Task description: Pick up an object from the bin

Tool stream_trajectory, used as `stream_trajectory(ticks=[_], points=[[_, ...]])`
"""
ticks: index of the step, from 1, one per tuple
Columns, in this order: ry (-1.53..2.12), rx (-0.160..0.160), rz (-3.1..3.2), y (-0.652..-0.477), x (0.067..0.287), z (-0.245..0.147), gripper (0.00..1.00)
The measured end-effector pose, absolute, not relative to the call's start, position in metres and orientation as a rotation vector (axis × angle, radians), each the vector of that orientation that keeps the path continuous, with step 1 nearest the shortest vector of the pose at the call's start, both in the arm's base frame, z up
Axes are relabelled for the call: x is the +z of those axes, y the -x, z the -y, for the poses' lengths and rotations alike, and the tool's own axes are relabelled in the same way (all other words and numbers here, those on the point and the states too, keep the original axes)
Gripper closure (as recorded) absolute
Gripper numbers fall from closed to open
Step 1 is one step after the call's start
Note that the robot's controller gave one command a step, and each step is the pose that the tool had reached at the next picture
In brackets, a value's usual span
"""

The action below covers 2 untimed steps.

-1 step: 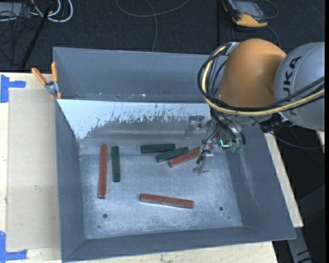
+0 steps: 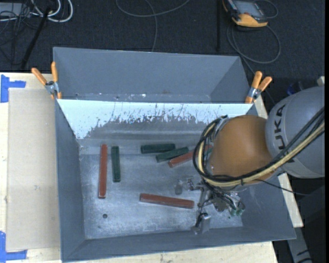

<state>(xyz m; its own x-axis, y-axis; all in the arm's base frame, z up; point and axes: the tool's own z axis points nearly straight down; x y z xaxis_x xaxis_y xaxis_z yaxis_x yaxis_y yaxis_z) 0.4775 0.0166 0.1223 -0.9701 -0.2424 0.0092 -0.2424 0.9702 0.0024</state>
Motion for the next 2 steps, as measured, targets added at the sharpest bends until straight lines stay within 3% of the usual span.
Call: stream_trajectory(ticks=[1, 2], points=[[-0.474, -0.001, 3.104, -0.4955, 0.0672, -0.0272, 0.00], [-0.473, -0.001, 3.104, -0.4953, 0.0692, -0.0270, 1.00]])
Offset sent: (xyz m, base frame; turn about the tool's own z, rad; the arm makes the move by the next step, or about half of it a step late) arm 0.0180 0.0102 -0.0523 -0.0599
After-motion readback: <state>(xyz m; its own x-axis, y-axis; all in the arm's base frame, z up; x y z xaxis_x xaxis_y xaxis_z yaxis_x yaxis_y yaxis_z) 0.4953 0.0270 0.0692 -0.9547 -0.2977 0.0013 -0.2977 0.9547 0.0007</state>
